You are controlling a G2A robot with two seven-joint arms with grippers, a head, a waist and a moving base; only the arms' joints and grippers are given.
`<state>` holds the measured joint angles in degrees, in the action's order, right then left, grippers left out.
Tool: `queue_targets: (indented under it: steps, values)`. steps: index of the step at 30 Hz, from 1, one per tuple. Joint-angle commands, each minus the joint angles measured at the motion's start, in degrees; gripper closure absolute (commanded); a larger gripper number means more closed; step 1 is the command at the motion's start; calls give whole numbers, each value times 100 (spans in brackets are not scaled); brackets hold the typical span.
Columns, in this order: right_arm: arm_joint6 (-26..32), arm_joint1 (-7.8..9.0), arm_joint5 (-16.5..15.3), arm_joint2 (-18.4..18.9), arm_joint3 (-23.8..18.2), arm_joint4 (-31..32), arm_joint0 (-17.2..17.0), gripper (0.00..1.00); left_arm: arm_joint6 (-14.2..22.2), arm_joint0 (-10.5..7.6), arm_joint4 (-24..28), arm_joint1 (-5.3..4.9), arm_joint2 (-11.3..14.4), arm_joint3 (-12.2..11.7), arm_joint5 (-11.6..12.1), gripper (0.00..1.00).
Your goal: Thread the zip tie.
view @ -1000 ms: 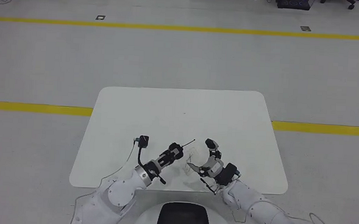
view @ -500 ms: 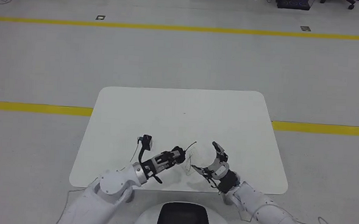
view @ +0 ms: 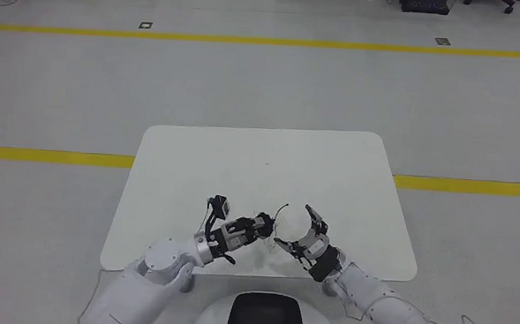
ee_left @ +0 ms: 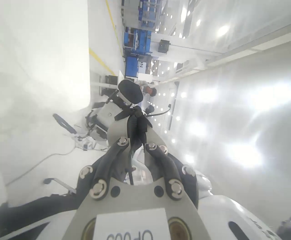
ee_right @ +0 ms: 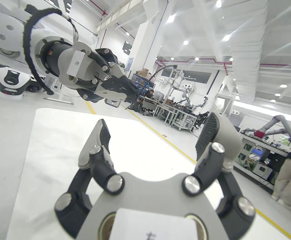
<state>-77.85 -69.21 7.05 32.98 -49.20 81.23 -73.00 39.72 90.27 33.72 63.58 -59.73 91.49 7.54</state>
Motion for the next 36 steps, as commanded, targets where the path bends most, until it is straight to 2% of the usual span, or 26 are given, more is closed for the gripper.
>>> queue_targets:
  steps: [1, 3, 5, 10, 13, 17, 21, 23, 24, 25, 36]
  values:
    - [0, -22, 168, 50, -23, 27, -15, 0, 246, -61, 417, 7, 15, -99, -177, 100]
    - [-41, -43, 270, 91, -28, 29, -31, 0, 369, -116, 741, 15, 1, -200, -286, 100]
    - [-53, -47, 293, 102, -29, 20, -33, 0, 395, -197, 620, 9, -19, -251, -189, 100]
    - [-53, -47, 293, 102, -29, 20, -33, 0, 395, -197, 620, 9, -19, -251, -189, 100]
    - [107, -41, 461, 180, -195, 120, -93, 0, 314, -204, 773, 25, 40, -240, -271, 100]
    - [167, -41, 573, 262, -351, 239, -182, 0, 558, -261, 1179, 37, 81, -326, -445, 100]
    - [244, -57, 644, 334, -442, 337, -242, 0, 628, -301, 1270, 34, 82, -383, -451, 100]
    - [279, -66, 624, 358, -456, 371, -255, 11, 642, -308, 1280, 31, 85, -395, -448, 100]
    - [291, -71, 616, 370, -461, 389, -259, 35, 646, -310, 1279, 29, 88, -398, -449, 100]
    - [296, -78, 597, 385, -470, 407, -266, 51, 652, -310, 1279, 27, 92, -403, -450, 100]
    - [365, -147, 480, 494, -499, 592, -297, 56, 649, -323, 1230, 7, 126, -418, -413, 100]
